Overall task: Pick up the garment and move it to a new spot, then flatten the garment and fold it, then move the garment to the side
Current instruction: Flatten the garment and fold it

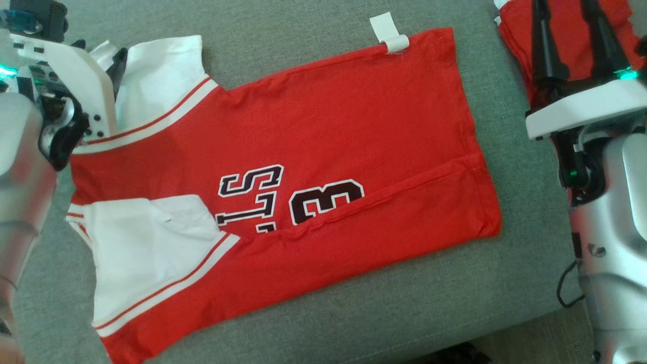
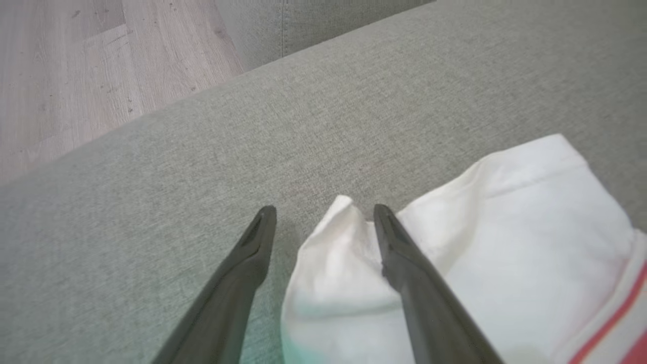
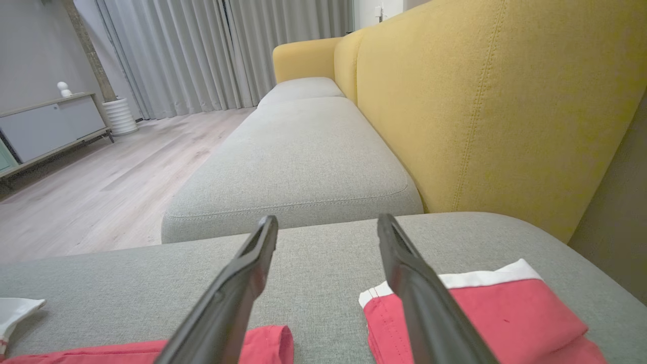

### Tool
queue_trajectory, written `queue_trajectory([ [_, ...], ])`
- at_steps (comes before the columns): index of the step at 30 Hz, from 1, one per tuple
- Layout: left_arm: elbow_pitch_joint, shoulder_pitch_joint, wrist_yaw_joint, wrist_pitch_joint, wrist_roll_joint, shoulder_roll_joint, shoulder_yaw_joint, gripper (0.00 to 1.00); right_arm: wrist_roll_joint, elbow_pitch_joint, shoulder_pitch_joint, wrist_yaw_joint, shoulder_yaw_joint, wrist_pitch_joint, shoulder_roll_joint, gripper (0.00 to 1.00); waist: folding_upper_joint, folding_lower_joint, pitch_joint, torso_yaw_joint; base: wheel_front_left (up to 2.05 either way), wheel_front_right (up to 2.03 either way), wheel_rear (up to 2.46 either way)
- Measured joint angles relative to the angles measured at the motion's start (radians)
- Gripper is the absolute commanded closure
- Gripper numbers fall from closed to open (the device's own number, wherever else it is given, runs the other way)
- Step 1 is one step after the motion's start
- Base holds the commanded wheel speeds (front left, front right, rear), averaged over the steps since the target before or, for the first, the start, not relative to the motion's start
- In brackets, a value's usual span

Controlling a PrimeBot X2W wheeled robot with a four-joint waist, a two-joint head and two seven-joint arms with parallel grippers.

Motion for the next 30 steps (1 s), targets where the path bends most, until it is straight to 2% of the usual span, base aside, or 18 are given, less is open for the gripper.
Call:
queue_trajectory([
  [15, -0.009, 0.000, 0.000, 0.011, -0.119, 0.036, -0.089, 0.00, 0.001, 0.026, 0.000, 0.000, 0.005, 0.000, 0.000, 0.00, 0.0000, 0.0001, -0.040, 0.000, 0.00, 0.00, 0.00],
  [25, 0.002, -0.009, 0.000, 0.022, -0.142, 0.056, -0.136, 0.00, 0.011, 0.025, 0.000, 0.000, 0.011, 0.000, 0.000, 0.00, 0.0000, 0.0001, -0.018, -0.020, 0.00, 0.00, 0.00],
  [30, 0.013, -0.041, 0.000, 0.062, -0.167, 0.059, -0.148, 0.00, 0.012, 0.025, 0.000, 0.000, 0.012, 0.000, 0.000, 0.00, 0.0000, 0.0001, -0.005, -0.031, 0.00, 0.00, 0.00],
])
